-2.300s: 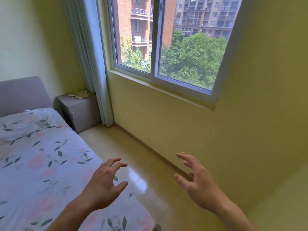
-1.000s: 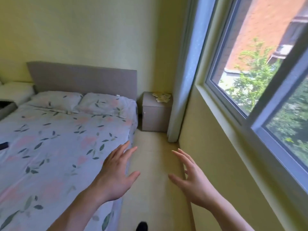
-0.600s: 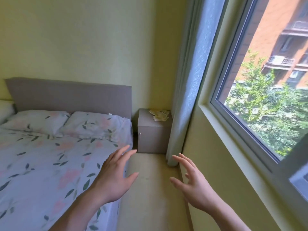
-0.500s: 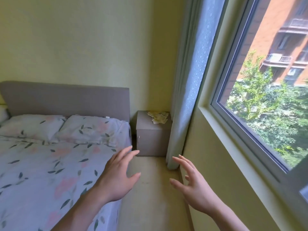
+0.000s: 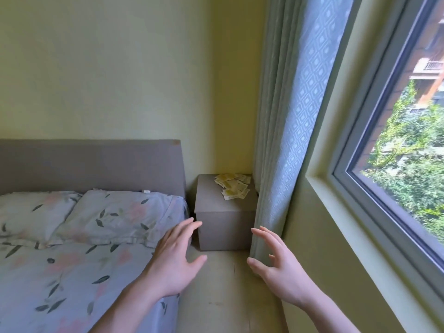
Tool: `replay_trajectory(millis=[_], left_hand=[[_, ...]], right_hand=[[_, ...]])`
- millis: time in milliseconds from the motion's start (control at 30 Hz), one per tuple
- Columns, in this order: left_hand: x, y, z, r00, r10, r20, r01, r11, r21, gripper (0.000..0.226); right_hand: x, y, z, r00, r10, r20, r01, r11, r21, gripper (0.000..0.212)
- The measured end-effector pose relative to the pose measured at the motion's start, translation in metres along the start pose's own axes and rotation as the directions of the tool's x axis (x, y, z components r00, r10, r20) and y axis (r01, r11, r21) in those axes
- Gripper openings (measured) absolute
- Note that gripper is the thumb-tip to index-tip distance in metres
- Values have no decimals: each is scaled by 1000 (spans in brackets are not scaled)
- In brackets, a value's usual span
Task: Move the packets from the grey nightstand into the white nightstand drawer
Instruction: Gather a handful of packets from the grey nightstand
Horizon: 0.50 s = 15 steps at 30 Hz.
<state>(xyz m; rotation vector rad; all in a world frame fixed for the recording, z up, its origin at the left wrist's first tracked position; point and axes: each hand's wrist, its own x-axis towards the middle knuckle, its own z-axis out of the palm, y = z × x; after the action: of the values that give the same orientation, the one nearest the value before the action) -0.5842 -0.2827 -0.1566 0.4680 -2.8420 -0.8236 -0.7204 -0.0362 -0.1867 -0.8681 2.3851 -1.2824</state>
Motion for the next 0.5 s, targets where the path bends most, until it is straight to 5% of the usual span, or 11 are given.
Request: replay_trajectory(millis=[500], left_hand=[[258,-96,2,983,-183,-9,183,983,4,65]], right_hand=[[315,53,-8,983,50,174,-49,999,-6,63]])
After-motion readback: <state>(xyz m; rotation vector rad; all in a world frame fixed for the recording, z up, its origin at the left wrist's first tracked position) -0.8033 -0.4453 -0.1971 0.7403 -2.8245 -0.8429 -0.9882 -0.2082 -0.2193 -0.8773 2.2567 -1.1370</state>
